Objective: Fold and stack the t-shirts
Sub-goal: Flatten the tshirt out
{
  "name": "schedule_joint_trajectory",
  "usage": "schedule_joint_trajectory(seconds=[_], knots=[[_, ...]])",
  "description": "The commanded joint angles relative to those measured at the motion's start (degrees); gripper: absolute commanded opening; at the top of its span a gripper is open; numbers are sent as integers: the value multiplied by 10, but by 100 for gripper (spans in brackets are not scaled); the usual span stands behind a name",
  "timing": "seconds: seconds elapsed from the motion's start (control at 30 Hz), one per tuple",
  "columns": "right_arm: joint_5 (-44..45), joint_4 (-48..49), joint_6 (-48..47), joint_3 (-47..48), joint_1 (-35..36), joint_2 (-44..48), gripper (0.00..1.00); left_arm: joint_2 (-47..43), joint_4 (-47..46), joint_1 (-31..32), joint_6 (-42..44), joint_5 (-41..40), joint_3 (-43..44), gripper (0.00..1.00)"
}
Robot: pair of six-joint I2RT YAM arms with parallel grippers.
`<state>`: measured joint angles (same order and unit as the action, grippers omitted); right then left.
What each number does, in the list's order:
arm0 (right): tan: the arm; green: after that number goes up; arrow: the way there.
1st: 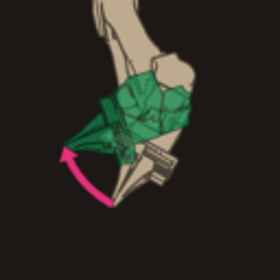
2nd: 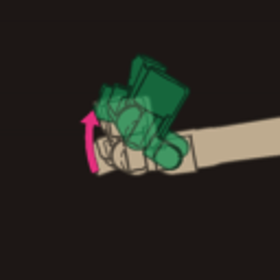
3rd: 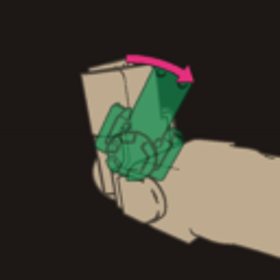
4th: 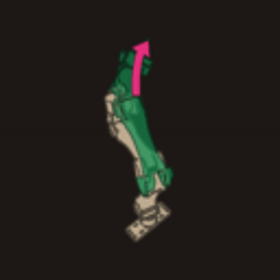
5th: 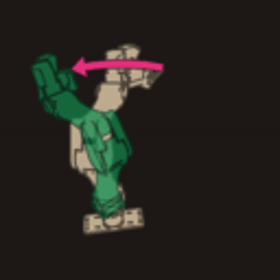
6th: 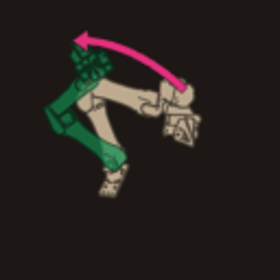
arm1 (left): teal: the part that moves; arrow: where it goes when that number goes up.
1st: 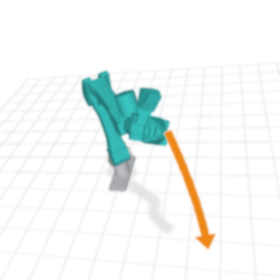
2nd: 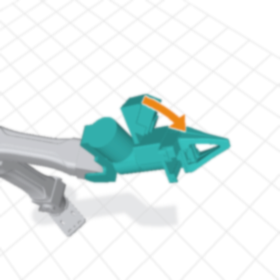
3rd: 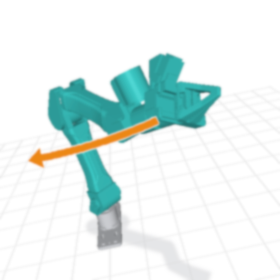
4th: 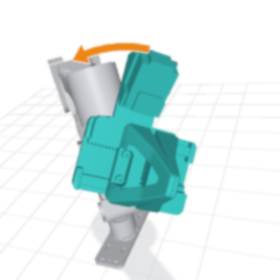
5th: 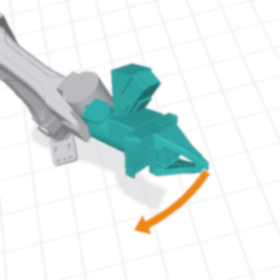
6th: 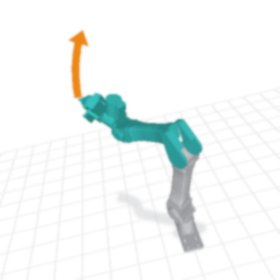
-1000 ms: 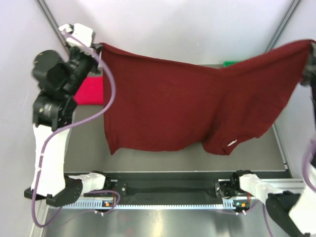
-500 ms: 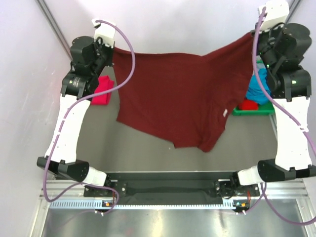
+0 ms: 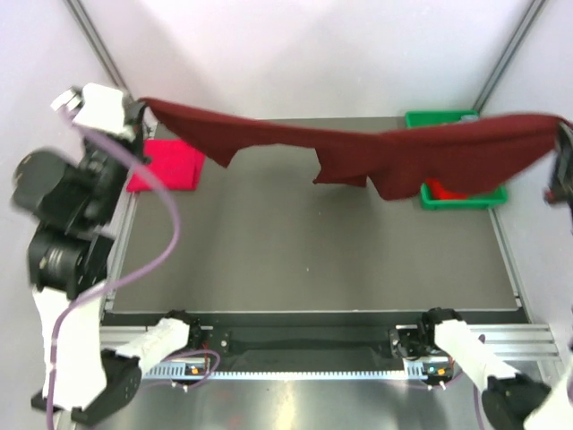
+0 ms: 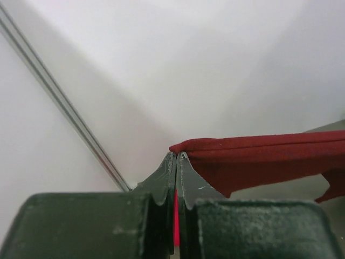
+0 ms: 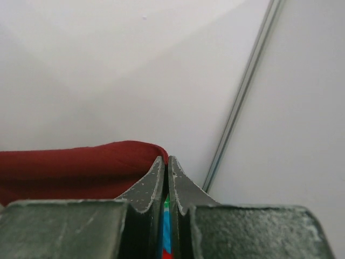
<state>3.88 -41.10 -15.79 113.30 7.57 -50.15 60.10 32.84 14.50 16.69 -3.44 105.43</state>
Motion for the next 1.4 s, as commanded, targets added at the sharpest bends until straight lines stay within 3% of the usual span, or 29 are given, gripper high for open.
schedule_joint_trajectory(seconds=[0.0, 0.27, 0.4, 0.63, 0.77, 0.9, 1.1, 1.37], knots=[[-5, -42, 2, 8, -19, 31, 0, -37, 13, -4, 11, -10, -3, 0], [41, -44, -18, 146, -30, -6, 0, -12, 23, -4, 34, -26, 95, 0], [51, -6, -42, 136, -29, -36, 0, 2, 9, -4, 64, -34, 79, 0], [50, 118, -64, -53, -29, -45, 0, -7, -54, -4, 80, -36, -104, 0], [43, 200, -71, -164, -29, -92, 0, 18, -136, -9, 96, -27, -271, 0], [32, 250, -72, -193, -30, -179, 0, 96, -203, -41, 85, 1, -314, 0], [4, 290, -79, -121, -29, -367, 0, 260, -275, -73, 71, 5, -284, 0], [-15, 295, -90, -27, -19, -568, 0, 464, -289, -79, 86, -10, -137, 0]])
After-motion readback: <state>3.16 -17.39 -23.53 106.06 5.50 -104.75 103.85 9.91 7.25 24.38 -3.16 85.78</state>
